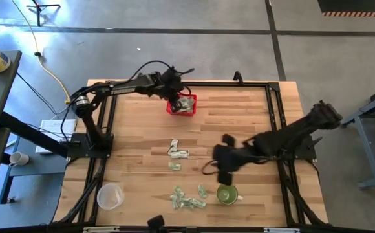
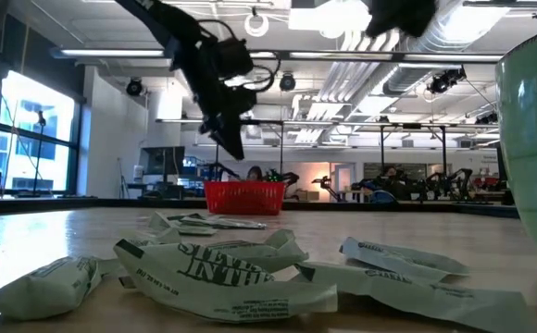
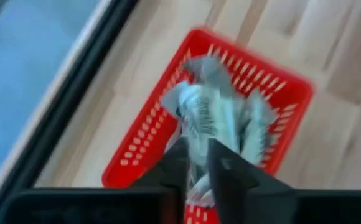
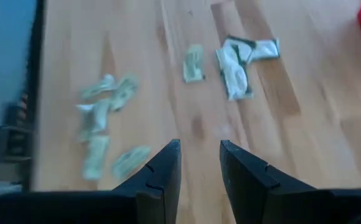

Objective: Pick and place items into bin
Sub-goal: Put the light green stevia packet into the red bin, then put the green stevia packet into the red bin

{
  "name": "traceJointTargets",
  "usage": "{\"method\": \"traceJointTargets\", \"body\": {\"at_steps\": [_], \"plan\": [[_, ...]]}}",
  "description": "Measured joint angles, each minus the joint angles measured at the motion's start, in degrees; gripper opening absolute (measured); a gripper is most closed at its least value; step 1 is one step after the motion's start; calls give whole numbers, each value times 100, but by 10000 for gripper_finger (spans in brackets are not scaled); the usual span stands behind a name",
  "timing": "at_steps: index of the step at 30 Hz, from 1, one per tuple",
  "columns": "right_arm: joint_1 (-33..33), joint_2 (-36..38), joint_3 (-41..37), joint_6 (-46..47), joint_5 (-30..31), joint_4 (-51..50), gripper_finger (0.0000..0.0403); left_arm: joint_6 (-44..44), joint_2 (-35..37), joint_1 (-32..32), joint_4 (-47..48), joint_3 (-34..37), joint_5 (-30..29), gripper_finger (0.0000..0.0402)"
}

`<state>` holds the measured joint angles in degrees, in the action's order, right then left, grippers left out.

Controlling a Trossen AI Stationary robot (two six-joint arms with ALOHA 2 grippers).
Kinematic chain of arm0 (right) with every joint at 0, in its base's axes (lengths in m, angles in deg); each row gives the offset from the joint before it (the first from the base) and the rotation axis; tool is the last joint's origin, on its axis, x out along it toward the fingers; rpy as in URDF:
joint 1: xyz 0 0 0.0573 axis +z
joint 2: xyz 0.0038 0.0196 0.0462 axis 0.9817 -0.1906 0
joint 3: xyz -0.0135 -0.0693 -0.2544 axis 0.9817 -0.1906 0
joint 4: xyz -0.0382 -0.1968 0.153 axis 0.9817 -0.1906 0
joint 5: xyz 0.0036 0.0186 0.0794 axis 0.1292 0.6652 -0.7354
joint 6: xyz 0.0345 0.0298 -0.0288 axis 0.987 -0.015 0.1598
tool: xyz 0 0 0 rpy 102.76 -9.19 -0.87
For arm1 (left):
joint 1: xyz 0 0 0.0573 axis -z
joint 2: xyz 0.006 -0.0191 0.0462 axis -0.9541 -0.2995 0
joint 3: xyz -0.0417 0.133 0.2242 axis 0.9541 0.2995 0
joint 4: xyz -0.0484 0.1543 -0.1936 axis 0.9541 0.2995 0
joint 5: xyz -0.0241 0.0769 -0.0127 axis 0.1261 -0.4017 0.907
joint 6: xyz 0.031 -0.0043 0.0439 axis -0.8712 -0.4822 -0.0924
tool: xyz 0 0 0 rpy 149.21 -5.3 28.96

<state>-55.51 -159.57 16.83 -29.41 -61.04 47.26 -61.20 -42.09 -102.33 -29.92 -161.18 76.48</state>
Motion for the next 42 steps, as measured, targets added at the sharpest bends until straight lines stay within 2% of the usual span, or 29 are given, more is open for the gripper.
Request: {"method": "traceJointTargets", "body": {"at_steps": [4,7,10,13,16,20,25,31,37,42], "plan": [[-612,-467,-23,-1085,-73,715,104,-179,-150,-148,213,9,84,158],[-980,-689,-15,-1900,-47,843,111,-284,-68,-186,668,0,151,203],[-1247,-904,-16,-2415,-201,939,133,-329,354,-89,1514,10,246,234],[-1379,-1143,-16,-3048,-348,1231,168,-395,1060,146,1939,239,512,245],[-1394,-1545,-15,-3618,-375,1695,209,-36,1892,443,1941,654,510,243],[-1445,-2062,84,-3796,-592,2112,254,935,3034,881,1613,1282,486,228],[-1531,-2627,346,-3762,-865,2311,266,2147,4003,1515,1079,1889,389,206],[-1706,-3166,408,-3206,-1085,2435,242,3045,4374,2378,884,2068,-82,179],[-1829,-3396,423,-3166,-1319,2770,221,3651,4396,3521,910,2068,-371,145],[-1906,-3601,437,-3152,-1875,2791,212,4088,4392,4170,912,2068,-929,119]]}}
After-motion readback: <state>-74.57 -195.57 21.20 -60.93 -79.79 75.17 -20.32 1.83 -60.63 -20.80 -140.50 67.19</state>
